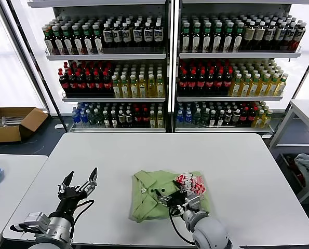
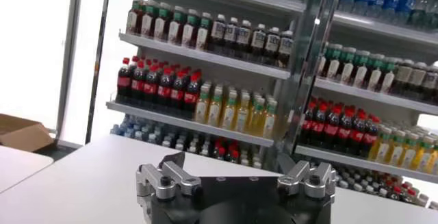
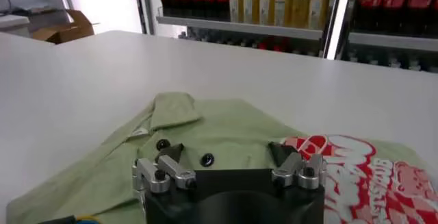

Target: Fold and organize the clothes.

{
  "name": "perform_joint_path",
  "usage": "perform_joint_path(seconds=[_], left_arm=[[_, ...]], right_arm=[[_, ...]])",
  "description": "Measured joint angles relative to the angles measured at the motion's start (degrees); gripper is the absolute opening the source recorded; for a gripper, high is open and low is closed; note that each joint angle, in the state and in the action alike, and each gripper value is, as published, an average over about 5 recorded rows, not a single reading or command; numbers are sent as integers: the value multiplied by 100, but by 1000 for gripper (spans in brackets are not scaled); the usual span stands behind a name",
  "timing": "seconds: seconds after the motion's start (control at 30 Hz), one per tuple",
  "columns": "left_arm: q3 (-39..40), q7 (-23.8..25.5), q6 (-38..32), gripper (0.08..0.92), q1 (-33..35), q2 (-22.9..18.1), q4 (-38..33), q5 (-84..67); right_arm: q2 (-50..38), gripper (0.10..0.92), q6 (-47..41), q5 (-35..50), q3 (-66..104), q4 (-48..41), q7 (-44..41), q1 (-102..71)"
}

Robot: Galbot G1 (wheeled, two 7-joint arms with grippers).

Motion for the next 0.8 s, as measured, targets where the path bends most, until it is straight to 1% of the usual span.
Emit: perform_joint_path(seconds=[0.2,0.4,0.8], left_arm=[[37,31,-17,823,-56,33,25,25],[-31,138,-96,823,-92,85,95,98],[-369,639,-409,823,27,-22,174,407]], right_arm=[[-115,823,190,100,185,410,78,-33],[-321,823,605,216,878,796,-2,-345],[-268,823,1437,616,2809,1043,-573,-1423]])
